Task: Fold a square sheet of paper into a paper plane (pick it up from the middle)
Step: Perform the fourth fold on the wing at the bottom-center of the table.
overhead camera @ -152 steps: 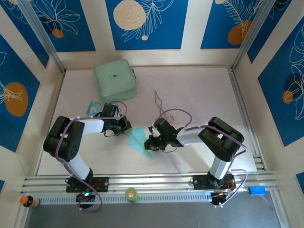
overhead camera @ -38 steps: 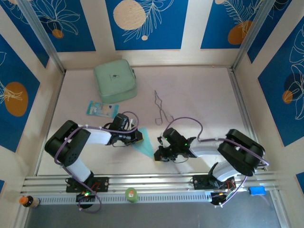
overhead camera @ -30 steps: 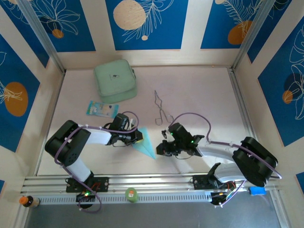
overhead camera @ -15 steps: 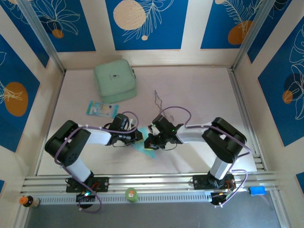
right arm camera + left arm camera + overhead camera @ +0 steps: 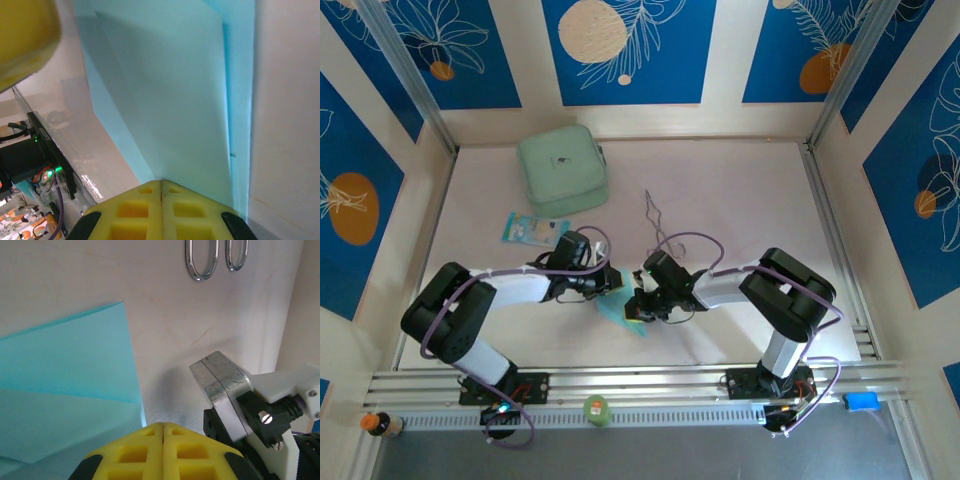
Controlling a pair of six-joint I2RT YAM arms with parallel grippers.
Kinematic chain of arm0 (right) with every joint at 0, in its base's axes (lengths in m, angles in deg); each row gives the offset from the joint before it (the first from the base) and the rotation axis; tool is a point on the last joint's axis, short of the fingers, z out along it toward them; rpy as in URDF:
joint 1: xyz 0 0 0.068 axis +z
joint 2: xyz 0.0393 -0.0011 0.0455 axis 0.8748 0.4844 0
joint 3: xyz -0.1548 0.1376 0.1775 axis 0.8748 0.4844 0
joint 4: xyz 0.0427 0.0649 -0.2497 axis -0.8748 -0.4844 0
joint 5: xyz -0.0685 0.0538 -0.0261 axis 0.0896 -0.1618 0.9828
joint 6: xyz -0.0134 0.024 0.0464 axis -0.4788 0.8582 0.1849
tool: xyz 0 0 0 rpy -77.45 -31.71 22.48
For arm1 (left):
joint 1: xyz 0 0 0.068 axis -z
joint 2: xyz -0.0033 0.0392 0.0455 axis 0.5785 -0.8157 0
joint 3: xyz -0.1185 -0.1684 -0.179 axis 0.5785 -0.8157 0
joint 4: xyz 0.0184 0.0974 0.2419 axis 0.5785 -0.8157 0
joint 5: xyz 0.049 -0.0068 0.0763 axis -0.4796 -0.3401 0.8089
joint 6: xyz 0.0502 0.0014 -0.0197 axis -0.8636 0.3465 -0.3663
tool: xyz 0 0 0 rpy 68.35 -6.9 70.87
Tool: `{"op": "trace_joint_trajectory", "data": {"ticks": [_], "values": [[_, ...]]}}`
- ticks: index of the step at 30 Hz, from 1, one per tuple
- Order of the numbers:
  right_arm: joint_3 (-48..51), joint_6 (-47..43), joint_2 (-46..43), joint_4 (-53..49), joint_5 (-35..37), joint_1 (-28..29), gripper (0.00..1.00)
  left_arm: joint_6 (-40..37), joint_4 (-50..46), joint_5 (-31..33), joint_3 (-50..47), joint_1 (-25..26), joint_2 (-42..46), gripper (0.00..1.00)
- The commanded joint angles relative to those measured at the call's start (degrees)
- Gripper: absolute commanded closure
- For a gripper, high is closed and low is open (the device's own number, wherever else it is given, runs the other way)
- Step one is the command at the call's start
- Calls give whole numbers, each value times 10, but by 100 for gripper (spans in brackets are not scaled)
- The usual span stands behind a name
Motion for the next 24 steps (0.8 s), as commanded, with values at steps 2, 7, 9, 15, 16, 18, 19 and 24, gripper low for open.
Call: {"op": "trace_joint_trajectory", "data": {"ticks": [2,7,9,15,16,18,19,24], "values": [[29,9,8,-65,16,4,100,-36,-45,-2,9,-3,-31,99],[39,12,10,-64,16,3,100,-36,15,-29,-3,-45,-89,99],[43,14,10,-62,17,3,100,-39,20,-35,-5,-61,-98,99],[49,17,11,-60,17,3,100,-72,6,-69,4,-115,-109,98],[49,16,11,-61,17,3,100,-77,0,-72,7,-125,-107,97],[49,17,11,-61,17,3,100,-85,-10,-76,12,-142,-104,97],[49,16,12,-61,17,3,100,-91,-17,-78,16,-152,-104,97],[48,15,9,-66,14,3,100,-109,-79,-50,47,-181,-97,97]]}}
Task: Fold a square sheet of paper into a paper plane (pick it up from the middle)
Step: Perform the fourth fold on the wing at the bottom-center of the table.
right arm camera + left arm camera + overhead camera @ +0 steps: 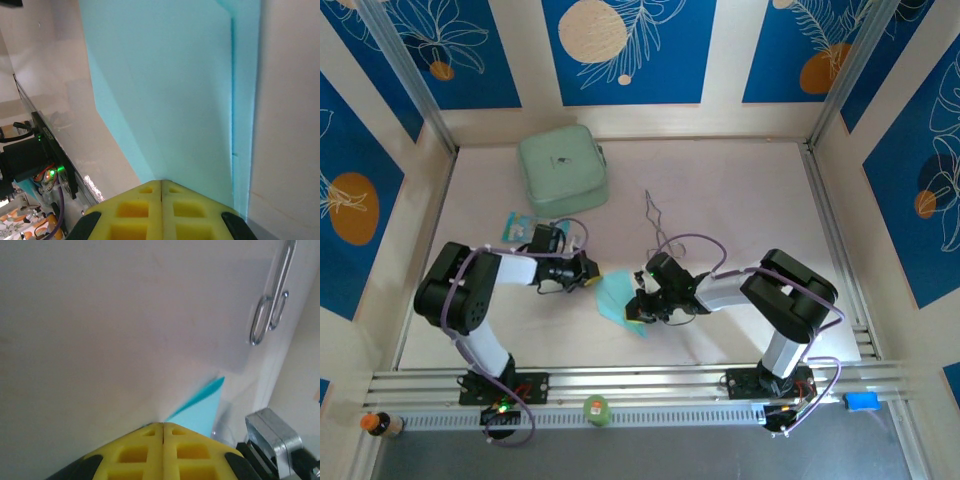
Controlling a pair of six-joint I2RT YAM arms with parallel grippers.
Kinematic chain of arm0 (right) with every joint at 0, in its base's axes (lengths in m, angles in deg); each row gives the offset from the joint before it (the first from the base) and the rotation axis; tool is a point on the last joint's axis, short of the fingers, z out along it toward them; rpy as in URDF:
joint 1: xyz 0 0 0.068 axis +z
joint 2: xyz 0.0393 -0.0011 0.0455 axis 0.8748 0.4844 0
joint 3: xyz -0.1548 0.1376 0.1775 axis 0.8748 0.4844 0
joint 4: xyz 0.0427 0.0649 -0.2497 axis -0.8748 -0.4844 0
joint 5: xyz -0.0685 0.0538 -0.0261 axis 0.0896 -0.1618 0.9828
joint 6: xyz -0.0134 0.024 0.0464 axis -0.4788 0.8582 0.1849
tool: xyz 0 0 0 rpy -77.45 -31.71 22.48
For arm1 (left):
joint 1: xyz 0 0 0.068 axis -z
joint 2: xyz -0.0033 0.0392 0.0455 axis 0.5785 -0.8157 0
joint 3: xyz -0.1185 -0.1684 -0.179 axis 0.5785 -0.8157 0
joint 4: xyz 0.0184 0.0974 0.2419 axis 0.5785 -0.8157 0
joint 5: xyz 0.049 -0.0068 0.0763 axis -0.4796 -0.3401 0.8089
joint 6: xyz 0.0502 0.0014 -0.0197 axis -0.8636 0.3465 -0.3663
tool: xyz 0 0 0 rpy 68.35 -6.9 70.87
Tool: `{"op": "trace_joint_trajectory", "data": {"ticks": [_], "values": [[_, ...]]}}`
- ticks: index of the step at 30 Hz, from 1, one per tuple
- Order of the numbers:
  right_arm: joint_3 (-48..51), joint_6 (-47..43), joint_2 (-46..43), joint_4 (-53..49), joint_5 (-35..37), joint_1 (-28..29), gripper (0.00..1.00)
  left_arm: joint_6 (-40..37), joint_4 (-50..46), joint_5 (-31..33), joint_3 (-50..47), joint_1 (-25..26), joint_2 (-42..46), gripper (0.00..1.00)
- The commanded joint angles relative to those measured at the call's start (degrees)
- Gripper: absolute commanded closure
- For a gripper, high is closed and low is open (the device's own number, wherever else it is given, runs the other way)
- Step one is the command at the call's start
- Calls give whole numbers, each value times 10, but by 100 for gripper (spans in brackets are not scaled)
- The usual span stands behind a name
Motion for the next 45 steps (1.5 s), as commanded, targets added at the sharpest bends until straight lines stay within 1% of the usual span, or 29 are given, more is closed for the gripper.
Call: {"op": "trace_joint_trajectory", "data": {"ticks": [1,3,6,10,12,15,17,20,22,24,30,34,36,38,41,45], "values": [[29,9,12,-98,15,3,100,-28,-60,42,27,-15,5,96],[28,9,9,-100,17,3,100,-31,-84,57,41,-15,21,94],[27,8,7,-103,17,3,100,-41,-130,83,56,-15,51,94],[23,6,6,-101,18,3,100,-27,-139,88,37,-5,119,93],[20,6,6,-98,18,3,100,-15,-136,91,23,10,151,92],[13,5,7,-94,16,4,100,4,-123,85,5,48,181,92],[9,4,6,-95,13,4,100,34,-87,79,-11,81,187,92],[5,4,5,-96,16,5,100,54,-50,84,-15,133,170,92],[4,2,4,-96,20,6,100,55,-42,88,-9,158,145,93],[4,2,5,-95,22,6,100,58,-28,86,-4,170,119,93],[8,3,-2,-91,26,8,100,60,-2,81,-5,175,59,95],[12,2,-16,-78,24,9,100,48,-20,103,-16,175,39,96],[13,-4,-25,-64,14,10,92,47,-19,106,-23,175,30,98],[5,-6,-34,-81,22,14,87,50,-12,105,-36,175,25,99],[1,-11,-59,-107,52,23,85,50,-9,108,-47,175,25,100],[19,-3,-105,-108,77,24,82,44,-15,113,-49,175,26,100]]}}
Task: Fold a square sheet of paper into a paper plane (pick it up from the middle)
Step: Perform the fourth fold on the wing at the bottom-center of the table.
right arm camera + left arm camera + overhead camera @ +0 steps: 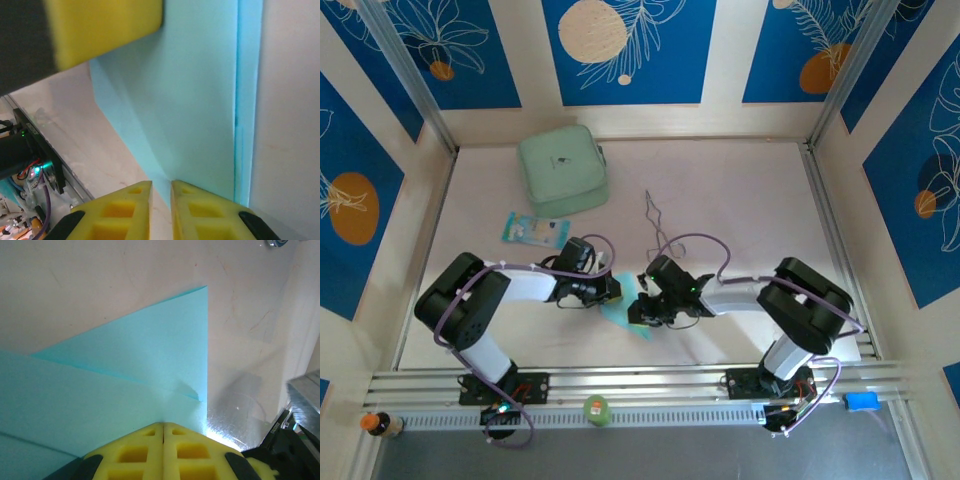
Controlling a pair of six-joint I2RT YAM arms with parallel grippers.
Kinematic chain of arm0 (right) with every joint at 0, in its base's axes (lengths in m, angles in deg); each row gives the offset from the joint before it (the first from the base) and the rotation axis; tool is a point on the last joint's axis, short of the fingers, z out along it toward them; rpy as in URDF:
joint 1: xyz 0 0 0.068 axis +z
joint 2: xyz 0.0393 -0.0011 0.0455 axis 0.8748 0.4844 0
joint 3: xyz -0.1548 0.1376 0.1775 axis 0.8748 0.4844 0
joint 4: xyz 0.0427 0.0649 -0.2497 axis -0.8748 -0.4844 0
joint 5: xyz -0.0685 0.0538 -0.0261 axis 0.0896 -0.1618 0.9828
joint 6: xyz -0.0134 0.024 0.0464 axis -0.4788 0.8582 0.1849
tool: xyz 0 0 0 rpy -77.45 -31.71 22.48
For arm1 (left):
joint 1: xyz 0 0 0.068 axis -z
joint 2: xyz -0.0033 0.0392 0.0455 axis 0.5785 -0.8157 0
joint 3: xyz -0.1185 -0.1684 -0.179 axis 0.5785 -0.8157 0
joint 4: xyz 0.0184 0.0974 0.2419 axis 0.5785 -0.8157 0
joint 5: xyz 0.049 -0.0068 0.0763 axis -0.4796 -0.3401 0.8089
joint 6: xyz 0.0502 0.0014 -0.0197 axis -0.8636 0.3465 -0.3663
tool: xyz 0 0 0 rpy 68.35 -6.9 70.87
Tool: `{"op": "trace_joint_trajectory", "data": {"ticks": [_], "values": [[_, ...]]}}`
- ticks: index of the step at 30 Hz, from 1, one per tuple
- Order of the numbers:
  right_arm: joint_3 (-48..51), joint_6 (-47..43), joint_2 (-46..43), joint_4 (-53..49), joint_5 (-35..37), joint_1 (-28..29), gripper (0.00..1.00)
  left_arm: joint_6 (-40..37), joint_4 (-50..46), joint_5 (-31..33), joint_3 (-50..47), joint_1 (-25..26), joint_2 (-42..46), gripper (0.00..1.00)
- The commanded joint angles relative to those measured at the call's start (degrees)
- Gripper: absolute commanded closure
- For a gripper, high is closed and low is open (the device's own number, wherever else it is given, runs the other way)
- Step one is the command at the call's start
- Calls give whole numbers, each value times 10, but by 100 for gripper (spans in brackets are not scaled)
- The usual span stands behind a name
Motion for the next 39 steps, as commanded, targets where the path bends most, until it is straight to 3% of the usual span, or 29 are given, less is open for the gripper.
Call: {"op": "trace_joint_trajectory", "data": {"ticks": [1,8,25,33,39], "values": [[19,4,-46,-29,33,5,81,-9,-32,27,-20,2,-14,100],[45,18,-113,-69,79,4,80,-3,-27,31,-19,1,-13,100],[93,76,-171,-79,88,5,78,22,-5,38,-30,1,-12,100],[118,87,-207,-64,85,0,66,22,2,33,-30,0,-18,100],[93,81,-175,-63,69,1,66,20,7,31,-29,1,-24,100]]}}
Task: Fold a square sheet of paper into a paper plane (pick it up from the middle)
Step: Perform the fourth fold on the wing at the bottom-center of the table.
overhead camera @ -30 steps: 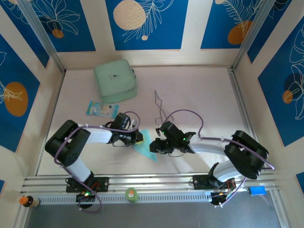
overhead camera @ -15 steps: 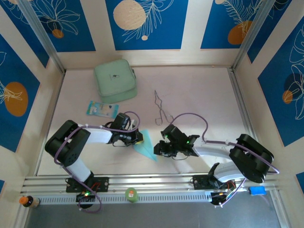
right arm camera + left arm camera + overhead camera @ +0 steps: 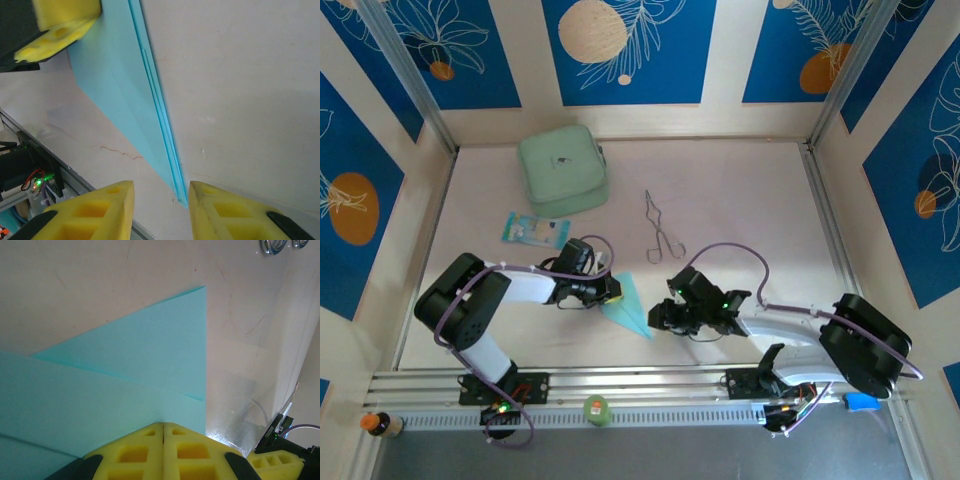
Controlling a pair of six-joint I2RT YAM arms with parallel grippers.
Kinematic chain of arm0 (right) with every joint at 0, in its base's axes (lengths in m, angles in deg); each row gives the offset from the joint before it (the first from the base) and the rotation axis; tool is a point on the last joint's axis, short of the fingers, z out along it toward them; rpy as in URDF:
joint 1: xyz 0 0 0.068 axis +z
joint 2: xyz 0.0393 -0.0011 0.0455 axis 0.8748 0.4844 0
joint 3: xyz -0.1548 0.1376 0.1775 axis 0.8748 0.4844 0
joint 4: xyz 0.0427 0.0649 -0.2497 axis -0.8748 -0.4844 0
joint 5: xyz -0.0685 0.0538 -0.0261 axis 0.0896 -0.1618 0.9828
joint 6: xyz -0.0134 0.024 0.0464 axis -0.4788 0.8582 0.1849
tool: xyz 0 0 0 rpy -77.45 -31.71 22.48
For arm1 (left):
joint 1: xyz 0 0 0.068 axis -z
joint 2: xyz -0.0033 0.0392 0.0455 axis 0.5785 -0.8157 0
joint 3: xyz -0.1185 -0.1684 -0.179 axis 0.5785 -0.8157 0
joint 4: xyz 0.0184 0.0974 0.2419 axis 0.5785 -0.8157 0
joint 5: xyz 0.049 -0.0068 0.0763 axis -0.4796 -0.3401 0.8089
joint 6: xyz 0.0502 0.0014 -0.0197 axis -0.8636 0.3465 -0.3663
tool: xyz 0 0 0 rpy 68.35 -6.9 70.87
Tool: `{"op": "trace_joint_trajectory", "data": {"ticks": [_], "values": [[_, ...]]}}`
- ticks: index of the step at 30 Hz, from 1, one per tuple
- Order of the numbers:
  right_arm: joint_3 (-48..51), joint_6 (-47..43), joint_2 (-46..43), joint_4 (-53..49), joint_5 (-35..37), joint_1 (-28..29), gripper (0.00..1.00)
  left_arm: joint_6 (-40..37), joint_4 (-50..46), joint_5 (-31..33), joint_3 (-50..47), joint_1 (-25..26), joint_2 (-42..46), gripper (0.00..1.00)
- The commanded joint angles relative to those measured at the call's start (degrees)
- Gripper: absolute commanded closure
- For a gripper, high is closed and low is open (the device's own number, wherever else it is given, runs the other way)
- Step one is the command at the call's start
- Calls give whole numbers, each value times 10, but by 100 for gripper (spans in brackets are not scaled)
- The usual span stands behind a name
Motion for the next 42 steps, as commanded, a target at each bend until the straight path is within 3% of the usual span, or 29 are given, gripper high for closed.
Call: {"op": "trace_joint_trajectory", "data": {"ticks": [1,10,27,42], "values": [[-20,3,17,-1,-10,1,66,-1,-20,26,-16,1,-25,100],[-30,18,42,3,6,9,66,6,5,19,-20,1,-33,100],[-16,24,81,61,-13,8,66,-1,-40,41,-24,1,-23,100],[17,46,-8,30,-13,6,65,27,-8,41,-34,1,-30,100]]}}
